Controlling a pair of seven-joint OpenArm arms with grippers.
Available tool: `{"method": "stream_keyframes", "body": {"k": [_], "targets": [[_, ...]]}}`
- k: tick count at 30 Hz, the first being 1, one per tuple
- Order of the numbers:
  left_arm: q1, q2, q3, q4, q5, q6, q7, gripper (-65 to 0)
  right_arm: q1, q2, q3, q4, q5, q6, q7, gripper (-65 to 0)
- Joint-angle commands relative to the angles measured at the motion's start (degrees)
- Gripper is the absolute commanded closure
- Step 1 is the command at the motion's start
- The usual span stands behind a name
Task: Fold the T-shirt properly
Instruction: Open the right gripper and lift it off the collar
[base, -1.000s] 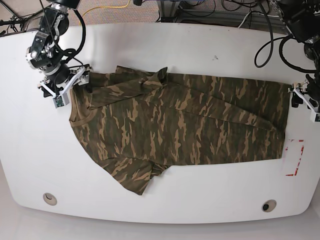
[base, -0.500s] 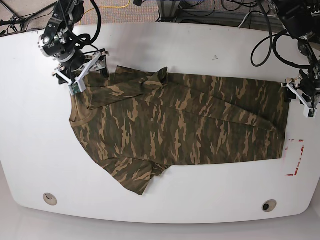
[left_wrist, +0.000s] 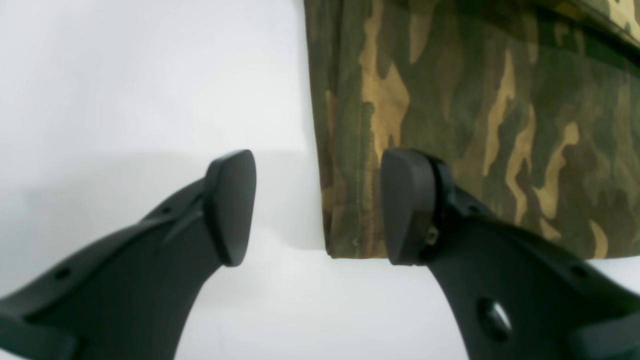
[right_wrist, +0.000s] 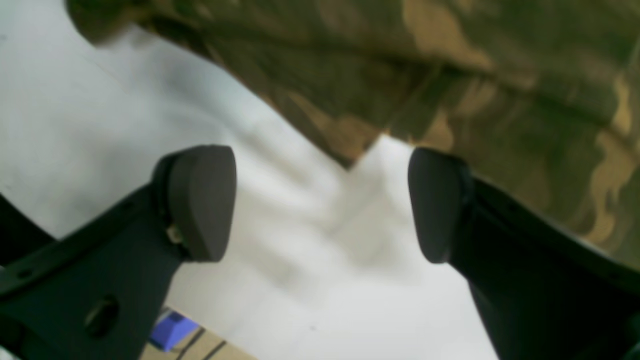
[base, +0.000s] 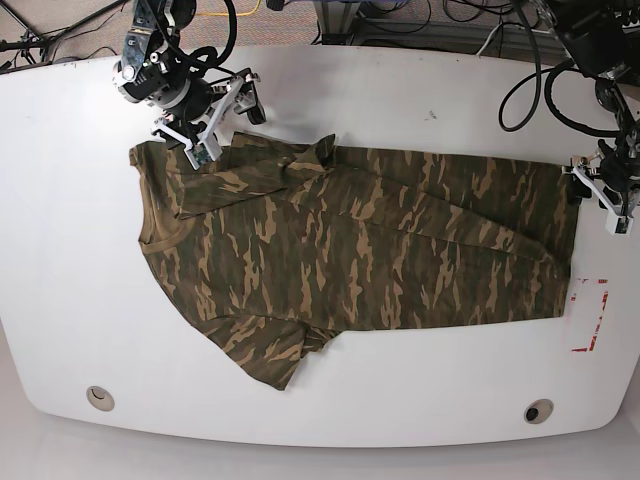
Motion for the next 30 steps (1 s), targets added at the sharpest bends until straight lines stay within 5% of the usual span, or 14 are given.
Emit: {"method": "stream_keyframes", "body": {"k": [1, 11, 18, 30], "targets": [[0.3, -1.3, -0.2, 1.2, -0.8, -0.1, -0.8, -36.5, 1.0, 0.4, 0.1, -0.5, 1.3, 0.3, 1.9, -50.9], [0.6, -1.3, -0.2, 1.2, -0.8, -0.1, -0.8, -36.5, 2.2, 0.5, 0.0, -3.6, 1.4, 0.3, 2.8, -47.2], [0.6, -1.5, -0.2, 1.1, -0.8, -0.1, -0.8, -36.5, 2.6, 0.4, -0.1, -6.1, 1.5, 0.3, 4.3, -26.0], [0.6, -1.5, -0.2, 1.1, -0.8, -0.1, -0.8, -36.5, 2.5, 0.4, -0.1, -5.9, 1.6, 0.3, 4.3, -3.6]]}}
